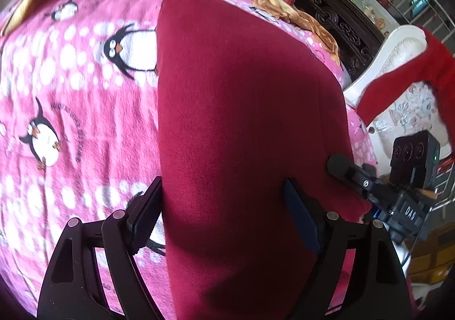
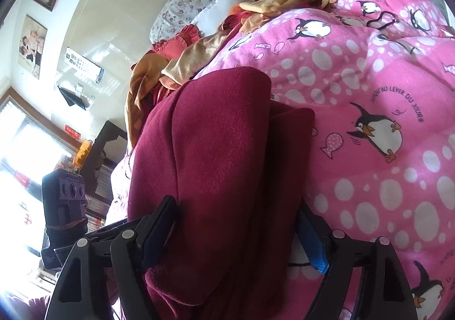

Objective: Fold small clothes

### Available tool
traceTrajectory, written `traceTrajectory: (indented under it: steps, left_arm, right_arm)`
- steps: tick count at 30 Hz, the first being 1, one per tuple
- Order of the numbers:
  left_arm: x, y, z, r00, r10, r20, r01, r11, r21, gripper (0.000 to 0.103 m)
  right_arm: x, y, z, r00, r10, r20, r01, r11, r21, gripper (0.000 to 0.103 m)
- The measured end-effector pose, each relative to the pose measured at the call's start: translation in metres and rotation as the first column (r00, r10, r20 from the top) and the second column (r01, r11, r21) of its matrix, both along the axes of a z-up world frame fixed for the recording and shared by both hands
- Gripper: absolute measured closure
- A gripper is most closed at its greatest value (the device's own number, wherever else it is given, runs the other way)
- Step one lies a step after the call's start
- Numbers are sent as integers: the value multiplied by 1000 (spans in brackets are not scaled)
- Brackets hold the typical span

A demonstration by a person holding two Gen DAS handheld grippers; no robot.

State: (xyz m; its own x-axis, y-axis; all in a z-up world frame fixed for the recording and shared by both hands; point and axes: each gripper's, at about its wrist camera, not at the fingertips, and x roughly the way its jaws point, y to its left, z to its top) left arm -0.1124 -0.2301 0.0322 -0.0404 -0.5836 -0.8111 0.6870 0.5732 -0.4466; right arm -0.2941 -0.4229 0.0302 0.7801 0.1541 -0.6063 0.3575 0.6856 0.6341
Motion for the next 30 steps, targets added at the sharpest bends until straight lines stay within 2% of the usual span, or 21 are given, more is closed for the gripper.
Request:
traceTrajectory:
  steps: [2,4,6,9,14,17,21,24,27,30]
  left_arm:
    - [2,1,0,1000,7,-22,-7,1000,-1,21]
    - [-1,4,4,1000,1,-12,-1,1000,-6,27]
    - [-3,8,11,1000,-20,-4,20,1000,-16,41]
    - [-3,23,25,999,-37,-18,36,998,-44,53]
    - [-13,63,51,999,-42,15,42,999,8,53]
    - [-15,101,58,999,-23,32,22,999,46,53]
    - [-18,146,44,999,34,-17,-32,994,106,53]
    - [-17,168,23,996,87,-23,-82,985,149,53]
    - [-20,177,24,994,107,0,-106,987,119,53]
    - [-29,184,41,987,119,106,-131,985,113,52]
  right_arm:
    - [2,3,1,1000,6,-7,-6,1000,-15,36]
    - [4,6,3,1000,11,-10,-11,1000,-20,49]
    - [4,12,10,1000,15,-13,-15,999,-49,55]
    - [5,20,27,999,36,-3,-36,998,-61,60]
    - [8,48,61,995,94,29,-92,995,-49,60]
    - [14,71,69,989,143,40,-142,990,-13,60]
    - [24,113,58,978,207,7,-207,978,27,60]
    - [33,134,31,975,219,-36,-216,974,65,58]
    - [42,143,13,967,189,-170,-202,977,-63,54]
    - [35,138,28,964,165,-208,-191,975,-113,54]
